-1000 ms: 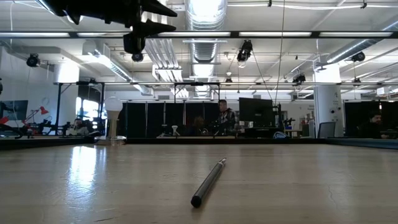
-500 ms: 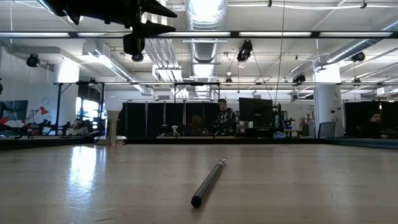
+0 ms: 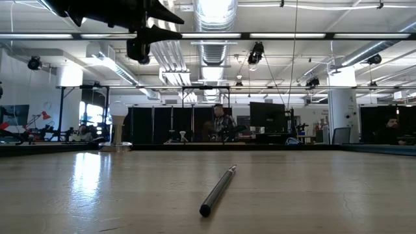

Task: Put items in baskets/containers
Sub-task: Put the eyeshadow brush into the brush holder

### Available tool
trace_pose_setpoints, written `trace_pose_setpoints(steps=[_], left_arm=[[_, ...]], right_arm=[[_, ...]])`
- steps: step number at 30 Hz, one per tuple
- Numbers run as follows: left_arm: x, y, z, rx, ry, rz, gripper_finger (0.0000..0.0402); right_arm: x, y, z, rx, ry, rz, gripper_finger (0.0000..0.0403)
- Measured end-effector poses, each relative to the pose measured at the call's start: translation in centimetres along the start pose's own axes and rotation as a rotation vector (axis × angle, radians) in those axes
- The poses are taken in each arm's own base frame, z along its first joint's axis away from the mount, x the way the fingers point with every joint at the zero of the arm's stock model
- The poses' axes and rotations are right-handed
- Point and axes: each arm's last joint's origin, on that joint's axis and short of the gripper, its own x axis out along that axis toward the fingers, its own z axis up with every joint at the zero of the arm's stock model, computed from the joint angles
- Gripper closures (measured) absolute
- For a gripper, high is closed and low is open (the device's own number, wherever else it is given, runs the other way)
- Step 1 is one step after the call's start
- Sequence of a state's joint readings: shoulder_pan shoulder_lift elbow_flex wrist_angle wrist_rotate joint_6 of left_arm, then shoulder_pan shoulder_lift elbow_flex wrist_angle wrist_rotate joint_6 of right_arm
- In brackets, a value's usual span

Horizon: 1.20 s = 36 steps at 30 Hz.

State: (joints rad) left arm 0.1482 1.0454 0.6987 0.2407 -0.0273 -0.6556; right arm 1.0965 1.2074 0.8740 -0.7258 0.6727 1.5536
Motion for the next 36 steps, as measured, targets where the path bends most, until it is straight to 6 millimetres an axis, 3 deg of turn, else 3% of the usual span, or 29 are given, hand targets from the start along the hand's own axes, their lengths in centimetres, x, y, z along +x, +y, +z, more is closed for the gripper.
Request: trace_pose_setpoints(steps=[4,10,16,19,22,29,36], left_arm=[[0.0,0.1,-0.1,0.012,0.015,0.013,0.0271],[-0.4,0.3,-0.1,0.05,0.083,0.107,0.0279],[-3.0,-1.1,2.1,0.192,0.138,0.241,0.0344],[-4.2,-1.4,2.5,0.218,0.101,0.206,0.0389],[-5.2,-1.1,2.0,0.237,0.093,0.156,0.0396],[-6.7,0.0,-0.1,0.191,0.098,-0.045,0.0401],[-8.5,1.6,-2.3,0.141,0.077,-0.098,0.0401]], right_arm=[[-0.5,0.5,1.0,0.029,-0.003,0.021,0.0388],[-0.2,1.1,3.4,0.041,0.017,0.017,0.0394],[0.3,1.6,7.5,-0.045,-0.063,-0.012,0.0394],[0.7,1.5,10.1,-0.029,-0.113,-0.037,0.0394],[1.6,1.5,12.5,0.018,-0.174,-0.066,0.0394],[5.7,3.1,16.5,0.118,-0.24,-0.137,0.0394],[11.3,5.9,18.3,0.251,-0.187,-0.181,0.0394]])
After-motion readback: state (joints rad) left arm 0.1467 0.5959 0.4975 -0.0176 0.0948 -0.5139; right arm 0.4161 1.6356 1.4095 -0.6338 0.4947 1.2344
